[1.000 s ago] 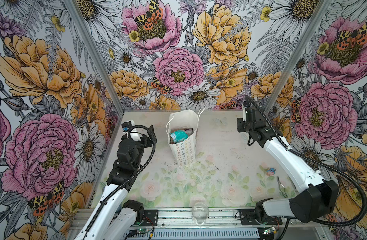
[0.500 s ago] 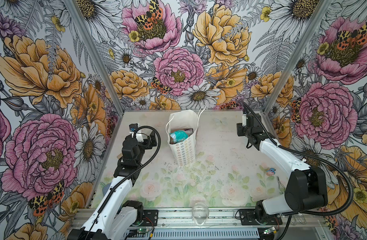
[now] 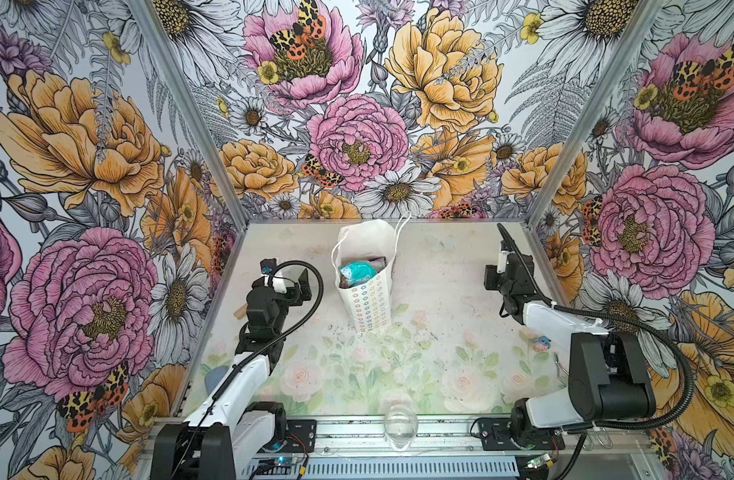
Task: Place the snacks into the paper bag
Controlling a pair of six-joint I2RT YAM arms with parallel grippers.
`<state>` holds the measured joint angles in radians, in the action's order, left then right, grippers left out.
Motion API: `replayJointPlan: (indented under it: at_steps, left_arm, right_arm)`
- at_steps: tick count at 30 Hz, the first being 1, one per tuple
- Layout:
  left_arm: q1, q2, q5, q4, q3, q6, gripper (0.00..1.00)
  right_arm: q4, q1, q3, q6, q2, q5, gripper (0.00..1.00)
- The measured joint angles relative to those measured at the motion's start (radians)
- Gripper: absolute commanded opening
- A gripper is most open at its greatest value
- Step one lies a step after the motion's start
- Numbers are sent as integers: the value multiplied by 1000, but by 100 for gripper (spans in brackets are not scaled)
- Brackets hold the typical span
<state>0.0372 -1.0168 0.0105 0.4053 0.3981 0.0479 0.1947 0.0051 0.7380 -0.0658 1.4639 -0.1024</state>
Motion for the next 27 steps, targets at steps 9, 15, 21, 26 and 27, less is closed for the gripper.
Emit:
replayJointPlan:
  at_steps: [9,15,21,26,27]
  left_arm:
    - [-45,-143,-32,138,-15,-6,99]
    - [-74,-299,-59,283,-50,-22,99]
    - [-103,-407,-91,396,-50,-30,99]
    - [-113,-540,-97,569,-82,-28,99]
    - [-115,-545,-97,578,-92,-27,99]
  right_arm:
    - [124,-7,-66,-4,8,-9,55]
    - [222,-13,-150,-16,71,-34,55]
    - [279,-13,-156,-21,75,-44,55]
    - [361,-13,-207,-22,69,-51,56]
    - [378,-12,-222,-22,67,-51,56]
